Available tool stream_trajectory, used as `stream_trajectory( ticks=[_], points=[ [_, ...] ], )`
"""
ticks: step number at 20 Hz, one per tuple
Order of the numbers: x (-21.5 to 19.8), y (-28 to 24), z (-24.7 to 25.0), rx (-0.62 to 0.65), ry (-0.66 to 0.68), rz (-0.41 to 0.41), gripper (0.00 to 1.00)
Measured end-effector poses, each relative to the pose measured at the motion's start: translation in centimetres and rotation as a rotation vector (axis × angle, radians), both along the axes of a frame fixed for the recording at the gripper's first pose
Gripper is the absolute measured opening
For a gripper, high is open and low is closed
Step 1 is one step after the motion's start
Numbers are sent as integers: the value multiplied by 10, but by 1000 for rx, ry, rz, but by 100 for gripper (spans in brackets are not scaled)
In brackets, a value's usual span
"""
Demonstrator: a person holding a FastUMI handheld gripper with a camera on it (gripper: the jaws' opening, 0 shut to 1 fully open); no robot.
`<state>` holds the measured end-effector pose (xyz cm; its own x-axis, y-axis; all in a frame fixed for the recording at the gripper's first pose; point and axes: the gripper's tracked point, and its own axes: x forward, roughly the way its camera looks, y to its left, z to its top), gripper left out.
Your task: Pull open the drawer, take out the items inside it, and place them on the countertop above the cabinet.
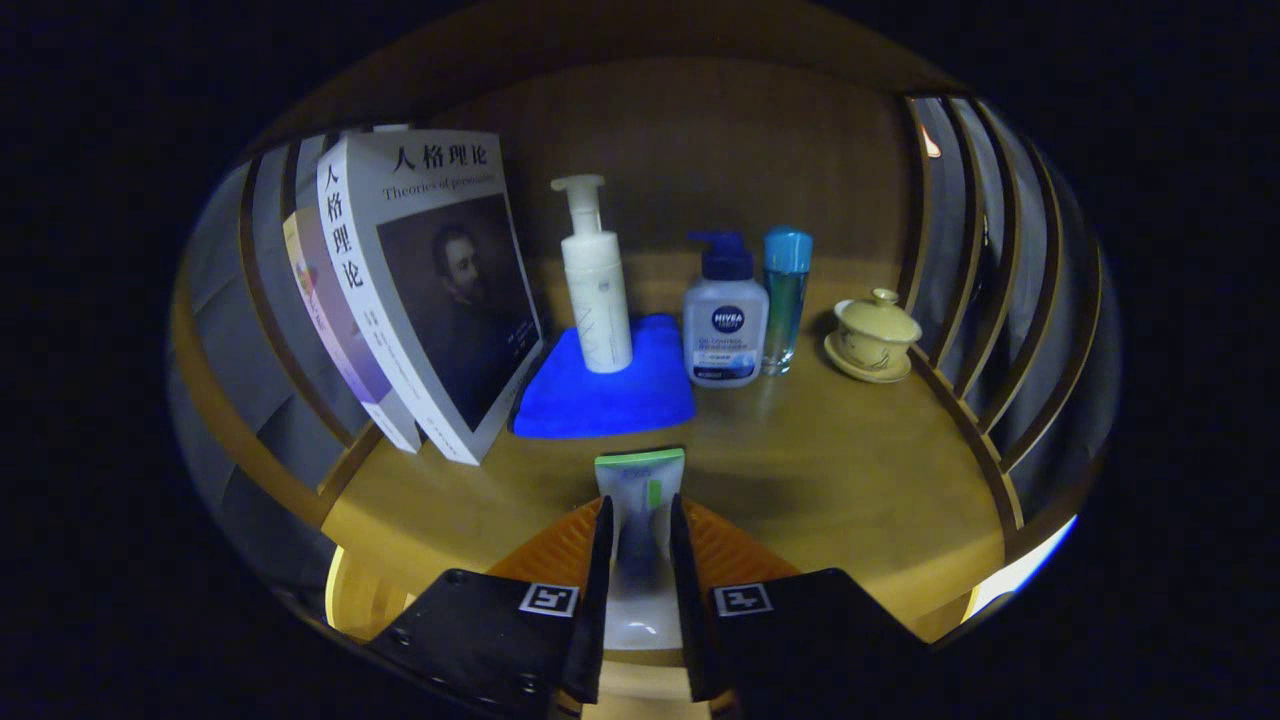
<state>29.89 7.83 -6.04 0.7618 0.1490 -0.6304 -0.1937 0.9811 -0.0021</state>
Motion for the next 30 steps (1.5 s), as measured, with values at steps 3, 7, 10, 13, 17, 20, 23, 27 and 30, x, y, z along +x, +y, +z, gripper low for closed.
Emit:
stream_trajectory(
  ticks=[3,7,10,13,17,20,23,27,30],
  points=[
    [-18,5,5,16,-9,6,53],
    [-49,1,15,-30,-107,8,98],
    [-73,1,23,-53,-213,21,98],
    [-102,-2,27,-73,-285,30,98],
    [-145,-4,23,-53,-365,8,98],
    [-172,-14,21,-70,-433,-19,99],
    [-201,-18,16,-99,-497,-21,100],
    [-237,-22,4,-102,-558,-27,100],
    [-264,-20,-17,-96,-544,-13,99]
  ],
)
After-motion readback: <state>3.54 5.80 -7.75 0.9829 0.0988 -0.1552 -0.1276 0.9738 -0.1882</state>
